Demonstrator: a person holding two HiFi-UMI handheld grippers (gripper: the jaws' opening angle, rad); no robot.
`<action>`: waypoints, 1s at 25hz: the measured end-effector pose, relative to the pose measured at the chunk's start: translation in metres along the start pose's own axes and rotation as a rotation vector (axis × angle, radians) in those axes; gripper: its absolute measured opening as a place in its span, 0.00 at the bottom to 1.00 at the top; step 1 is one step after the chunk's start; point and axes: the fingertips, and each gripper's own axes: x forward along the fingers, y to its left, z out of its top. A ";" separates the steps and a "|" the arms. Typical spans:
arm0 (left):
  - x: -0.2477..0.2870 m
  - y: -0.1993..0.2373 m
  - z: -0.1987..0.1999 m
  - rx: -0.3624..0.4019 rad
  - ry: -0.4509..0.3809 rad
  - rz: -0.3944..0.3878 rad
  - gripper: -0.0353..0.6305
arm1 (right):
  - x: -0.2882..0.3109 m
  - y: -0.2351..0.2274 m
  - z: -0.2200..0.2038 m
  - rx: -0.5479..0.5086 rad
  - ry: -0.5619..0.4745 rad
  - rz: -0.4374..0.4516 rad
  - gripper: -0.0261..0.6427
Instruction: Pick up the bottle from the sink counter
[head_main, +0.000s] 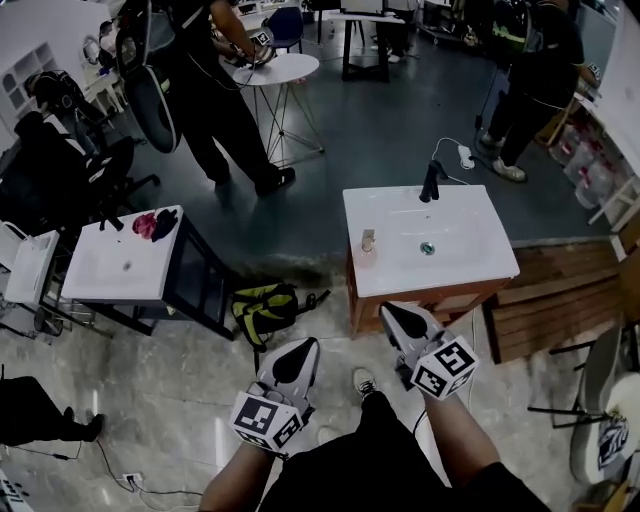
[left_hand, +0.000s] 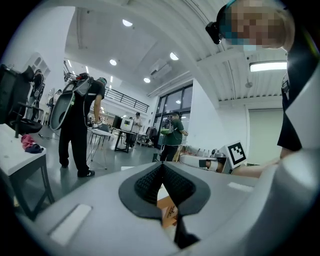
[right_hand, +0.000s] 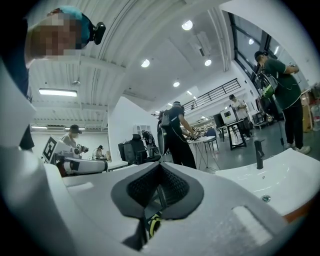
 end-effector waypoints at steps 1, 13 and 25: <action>0.007 0.000 0.000 0.003 0.002 -0.003 0.06 | 0.003 -0.007 -0.001 -0.002 -0.001 0.001 0.04; 0.080 0.020 -0.008 -0.011 0.021 0.005 0.06 | 0.045 -0.074 -0.008 -0.021 0.015 0.009 0.04; 0.127 0.038 -0.032 -0.015 0.036 0.019 0.06 | 0.076 -0.129 -0.033 -0.040 0.036 0.021 0.04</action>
